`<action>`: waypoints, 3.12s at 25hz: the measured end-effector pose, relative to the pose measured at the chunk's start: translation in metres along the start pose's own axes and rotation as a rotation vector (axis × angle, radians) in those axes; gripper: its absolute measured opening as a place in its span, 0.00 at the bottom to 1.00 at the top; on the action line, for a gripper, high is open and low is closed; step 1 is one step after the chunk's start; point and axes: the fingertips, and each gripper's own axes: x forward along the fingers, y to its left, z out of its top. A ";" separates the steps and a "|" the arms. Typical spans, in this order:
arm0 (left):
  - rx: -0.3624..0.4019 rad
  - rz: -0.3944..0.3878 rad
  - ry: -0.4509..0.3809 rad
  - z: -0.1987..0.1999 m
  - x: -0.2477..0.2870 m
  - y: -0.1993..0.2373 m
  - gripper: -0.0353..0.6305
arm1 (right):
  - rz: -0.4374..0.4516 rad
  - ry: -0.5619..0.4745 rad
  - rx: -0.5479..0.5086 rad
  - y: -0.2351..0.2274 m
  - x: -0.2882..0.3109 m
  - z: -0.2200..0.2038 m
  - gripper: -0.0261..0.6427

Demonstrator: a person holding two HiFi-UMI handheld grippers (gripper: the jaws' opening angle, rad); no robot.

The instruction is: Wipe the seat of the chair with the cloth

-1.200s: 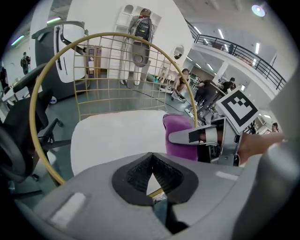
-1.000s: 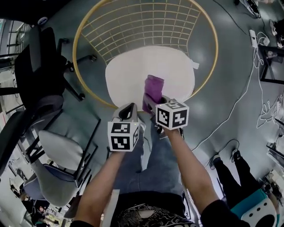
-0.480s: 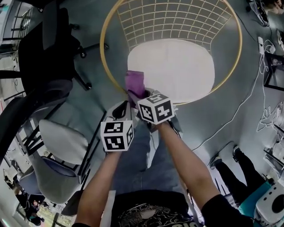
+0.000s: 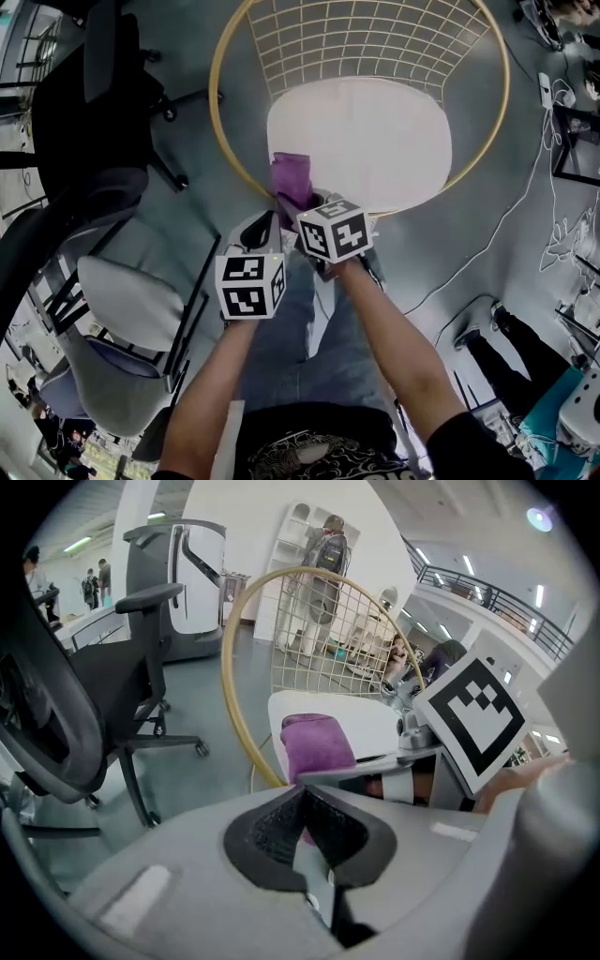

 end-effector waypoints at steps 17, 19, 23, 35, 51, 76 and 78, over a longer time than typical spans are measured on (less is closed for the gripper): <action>0.060 -0.044 0.049 -0.002 0.034 -0.049 0.05 | 0.000 -0.033 0.091 -0.040 -0.030 -0.025 0.13; 0.060 -0.044 0.051 -0.001 0.038 -0.054 0.05 | -0.007 -0.027 0.097 -0.047 -0.034 -0.027 0.13; 0.049 -0.038 0.053 0.002 0.045 -0.063 0.05 | -0.016 -0.013 0.107 -0.060 -0.041 -0.033 0.13; 0.055 -0.049 0.064 0.005 0.060 -0.109 0.05 | -0.090 0.003 0.128 -0.119 -0.083 -0.042 0.13; 0.064 -0.067 0.062 0.013 0.092 -0.187 0.05 | -0.153 0.019 0.097 -0.199 -0.156 -0.049 0.13; 0.089 -0.010 0.004 0.057 0.071 -0.258 0.05 | -0.078 -0.118 0.309 -0.226 -0.244 -0.017 0.13; 0.074 -0.006 -0.012 0.065 0.059 -0.261 0.05 | -0.071 -0.121 0.260 -0.212 -0.255 -0.007 0.13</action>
